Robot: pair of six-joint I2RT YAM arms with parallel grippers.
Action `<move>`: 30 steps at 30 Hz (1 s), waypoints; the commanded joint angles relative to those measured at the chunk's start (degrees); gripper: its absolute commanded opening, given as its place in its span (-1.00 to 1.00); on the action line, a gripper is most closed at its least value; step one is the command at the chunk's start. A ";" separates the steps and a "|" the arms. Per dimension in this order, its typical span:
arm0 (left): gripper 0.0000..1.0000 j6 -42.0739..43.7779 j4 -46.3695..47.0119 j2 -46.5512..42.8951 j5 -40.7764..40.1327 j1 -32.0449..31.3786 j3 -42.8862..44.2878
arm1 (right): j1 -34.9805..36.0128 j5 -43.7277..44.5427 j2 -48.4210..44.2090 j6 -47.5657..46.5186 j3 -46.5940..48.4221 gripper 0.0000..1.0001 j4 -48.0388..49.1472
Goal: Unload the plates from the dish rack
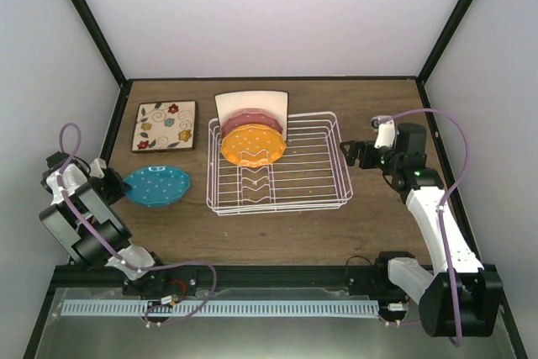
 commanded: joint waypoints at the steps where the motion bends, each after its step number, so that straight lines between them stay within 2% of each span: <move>1: -0.92 -2.93 0.39 0.23 2.05 0.17 0.49 | -0.60 0.29 -1.13 0.44 0.93 1.00 0.31; 4: -0.85 -3.97 0.75 0.79 0.44 -0.19 0.85 | -0.60 0.43 -1.30 0.63 0.87 0.99 0.37; 9: -0.51 -4.82 0.88 1.83 -1.33 -1.20 1.54 | -0.60 0.47 -1.48 0.87 0.61 1.00 0.49; 12: -0.40 -5.19 1.03 2.54 -2.03 -1.56 1.48 | -0.63 0.67 -1.81 0.99 0.60 1.00 0.33; 16: -0.34 -5.57 1.08 3.47 -2.65 -1.67 1.35 | -0.60 1.17 -2.50 0.92 0.37 1.00 -0.02; 26: -0.34 -6.35 2.69 5.17 -2.99 -2.29 1.77 | -0.60 1.33 -3.42 1.59 -0.44 1.00 -0.12; 30: -0.35 -4.19 2.91 4.71 -3.45 -2.77 4.39 | -0.61 1.32 -3.42 1.81 -0.37 1.00 -0.08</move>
